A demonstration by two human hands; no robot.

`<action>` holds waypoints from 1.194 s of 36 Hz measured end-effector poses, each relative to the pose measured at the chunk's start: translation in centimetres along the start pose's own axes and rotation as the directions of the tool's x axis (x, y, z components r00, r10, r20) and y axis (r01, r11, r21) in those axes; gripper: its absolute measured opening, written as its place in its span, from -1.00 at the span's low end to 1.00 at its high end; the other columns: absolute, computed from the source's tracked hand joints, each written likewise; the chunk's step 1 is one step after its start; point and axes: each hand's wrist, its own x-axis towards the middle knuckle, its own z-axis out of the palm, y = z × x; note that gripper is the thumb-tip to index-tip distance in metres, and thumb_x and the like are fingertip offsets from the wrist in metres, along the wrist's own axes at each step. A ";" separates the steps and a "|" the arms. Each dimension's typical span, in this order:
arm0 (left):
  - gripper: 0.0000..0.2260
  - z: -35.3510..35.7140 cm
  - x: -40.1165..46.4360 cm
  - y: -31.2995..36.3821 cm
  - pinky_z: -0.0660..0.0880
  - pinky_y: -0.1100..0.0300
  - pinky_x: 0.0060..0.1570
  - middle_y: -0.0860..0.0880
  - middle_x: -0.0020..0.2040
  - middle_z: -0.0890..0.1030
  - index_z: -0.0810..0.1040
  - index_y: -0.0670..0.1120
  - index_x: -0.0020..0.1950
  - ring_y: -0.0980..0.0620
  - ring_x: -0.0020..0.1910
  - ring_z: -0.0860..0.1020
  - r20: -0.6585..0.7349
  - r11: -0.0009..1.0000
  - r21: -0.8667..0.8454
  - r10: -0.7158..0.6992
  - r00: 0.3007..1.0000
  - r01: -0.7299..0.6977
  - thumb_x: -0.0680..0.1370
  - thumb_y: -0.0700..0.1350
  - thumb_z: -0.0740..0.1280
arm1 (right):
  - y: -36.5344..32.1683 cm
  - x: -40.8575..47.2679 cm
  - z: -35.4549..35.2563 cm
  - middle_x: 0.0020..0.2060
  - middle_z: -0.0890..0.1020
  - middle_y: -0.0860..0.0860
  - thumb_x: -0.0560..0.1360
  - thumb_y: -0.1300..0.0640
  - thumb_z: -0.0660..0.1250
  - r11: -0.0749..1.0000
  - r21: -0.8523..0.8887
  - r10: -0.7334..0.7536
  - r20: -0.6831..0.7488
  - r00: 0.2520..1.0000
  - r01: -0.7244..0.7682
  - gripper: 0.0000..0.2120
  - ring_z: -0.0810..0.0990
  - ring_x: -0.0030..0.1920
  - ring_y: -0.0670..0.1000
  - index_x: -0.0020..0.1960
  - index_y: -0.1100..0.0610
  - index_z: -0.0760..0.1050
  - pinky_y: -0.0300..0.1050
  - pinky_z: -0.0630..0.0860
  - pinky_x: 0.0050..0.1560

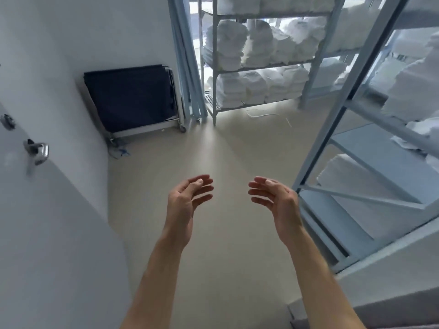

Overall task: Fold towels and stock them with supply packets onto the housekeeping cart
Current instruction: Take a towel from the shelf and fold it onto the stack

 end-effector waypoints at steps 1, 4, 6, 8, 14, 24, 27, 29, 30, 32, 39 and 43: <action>-0.79 0.8 1.9 -0.2 0.58 -0.01 0.10 -0.18 0.02 0.70 0.63 -0.25 0.12 -0.14 0.04 0.65 0.005 1.000 0.004 -0.009 1.000 0.009 0.64 -0.26 0.21 | -0.1 1.9 -0.3 -0.01 0.70 0.24 0.61 0.25 0.15 1.000 0.005 -0.002 -0.009 1.000 0.002 -0.72 0.68 0.02 0.26 0.12 0.33 0.61 0.11 0.59 0.05; -0.79 3.1 7.3 -0.5 0.59 -0.01 0.09 -0.16 0.00 0.71 0.63 -0.24 0.12 -0.12 0.02 0.66 0.014 1.000 0.025 -0.009 1.000 0.009 0.64 -0.26 0.21 | -0.3 7.8 -1.3 -0.02 0.70 0.24 0.60 0.25 0.16 1.000 0.024 -0.014 -0.031 0.999 0.014 -0.72 0.68 0.01 0.25 0.11 0.32 0.61 0.11 0.59 0.06; -0.79 4.7 11.4 -0.9 0.59 0.01 0.09 -0.15 0.01 0.71 0.63 -0.24 0.12 -0.10 0.02 0.66 0.020 1.000 0.031 0.005 1.000 -0.005 0.64 -0.26 0.21 | -0.4 12.5 -1.9 -0.01 0.70 0.24 0.60 0.24 0.16 0.999 0.048 -0.019 -0.031 0.999 0.021 -0.72 0.68 0.01 0.24 0.11 0.32 0.61 0.10 0.60 0.06; -0.79 6.5 15.6 -1.1 0.59 0.02 0.08 -0.14 0.00 0.71 0.63 -0.24 0.12 -0.09 0.01 0.66 0.018 0.999 0.037 0.029 0.999 -0.030 0.63 -0.26 0.21 | -0.6 17.4 -2.3 -0.01 0.70 0.25 0.60 0.24 0.15 0.997 0.073 -0.024 -0.023 0.999 0.025 -0.71 0.68 -0.01 0.23 0.11 0.33 0.61 0.10 0.60 0.05; -0.79 12.9 26.7 -1.0 0.57 -0.01 0.07 -0.16 0.01 0.70 0.64 -0.23 0.09 -0.12 0.02 0.65 -0.017 0.999 0.035 0.025 1.000 -0.024 0.63 -0.27 0.21 | -2.9 30.9 -3.0 -0.04 0.71 0.24 0.59 0.23 0.16 0.994 0.110 0.002 0.041 0.999 -0.006 -0.72 0.69 -0.05 0.19 0.09 0.32 0.61 0.04 0.60 -0.01; -0.80 20.7 42.0 -1.2 0.58 -0.03 0.09 -0.17 0.02 0.70 0.65 -0.23 0.09 -0.12 0.02 0.66 -0.027 0.999 0.021 0.024 0.999 -0.024 0.62 -0.26 0.23 | -6.6 48.0 -5.4 -0.03 0.70 0.24 0.51 0.14 0.21 0.996 0.083 -0.018 0.082 0.996 0.011 -0.69 0.69 -0.05 0.18 0.08 0.29 0.62 -0.06 0.62 -0.08; -0.80 23.4 47.8 -2.0 0.58 -0.03 0.10 -0.16 0.00 0.70 0.65 -0.21 0.07 -0.12 0.01 0.65 0.006 1.000 0.025 0.007 1.000 -0.007 0.62 -0.26 0.23 | -6.7 53.2 -6.5 -0.02 0.70 0.25 0.56 0.19 0.18 0.998 0.061 -0.013 0.044 0.999 0.010 -0.71 0.69 -0.04 0.19 0.10 0.30 0.61 -0.05 0.61 -0.07; -0.81 25.3 51.9 -2.6 0.58 -0.03 0.09 -0.15 -0.02 0.70 0.66 -0.19 0.04 -0.11 0.00 0.65 0.041 1.000 0.023 0.001 0.999 -0.002 0.62 -0.27 0.23 | -6.6 56.8 -7.3 -0.02 0.70 0.25 0.57 0.20 0.17 0.999 0.042 -0.018 0.008 1.000 0.017 -0.72 0.69 -0.04 0.19 0.10 0.29 0.61 -0.05 0.61 -0.06; -0.81 26.0 53.5 -2.8 0.58 -0.02 0.08 -0.15 -0.02 0.70 0.66 -0.18 0.04 -0.11 -0.01 0.65 0.055 1.000 0.022 -0.004 0.998 0.002 0.62 -0.27 0.23 | -6.6 58.2 -7.6 -0.02 0.70 0.25 0.57 0.20 0.17 0.999 0.038 -0.018 -0.006 1.000 0.018 -0.72 0.69 -0.04 0.18 0.09 0.28 0.62 -0.05 0.61 -0.06; -0.81 27.9 58.0 -3.4 0.59 0.01 0.06 -0.15 -0.02 0.70 0.66 -0.18 0.04 -0.11 -0.01 0.65 0.099 1.000 0.015 -0.020 0.995 0.018 0.62 -0.27 0.24 | -6.8 62.1 -8.2 -0.02 0.70 0.25 0.56 0.17 0.19 0.999 0.039 -0.024 -0.041 0.999 0.025 -0.72 0.69 -0.05 0.18 0.08 0.27 0.62 -0.04 0.60 -0.05; -0.80 35.1 73.5 -4.4 0.58 0.06 0.01 -0.12 -0.04 0.71 0.67 -0.17 0.04 -0.09 -0.02 0.65 0.277 0.990 0.048 -0.138 0.951 0.129 0.62 -0.26 0.24 | -8.4 75.1 -9.2 -0.03 0.70 0.23 0.58 0.18 0.17 0.998 0.030 -0.056 -0.224 0.973 0.064 -0.72 0.69 -0.04 0.18 0.08 0.26 0.62 -0.02 0.58 -0.03; -0.81 39.5 81.1 -3.8 0.59 0.06 0.04 -0.12 -0.02 0.71 0.67 -0.17 0.05 -0.07 -0.02 0.65 0.389 0.987 0.090 -0.159 0.907 0.134 0.62 -0.25 0.25 | -9.7 80.9 -9.8 -0.04 0.71 0.23 0.54 0.13 0.20 0.996 0.027 -0.073 -0.319 0.945 0.086 -0.70 0.69 -0.04 0.18 0.07 0.26 0.63 -0.05 0.59 -0.06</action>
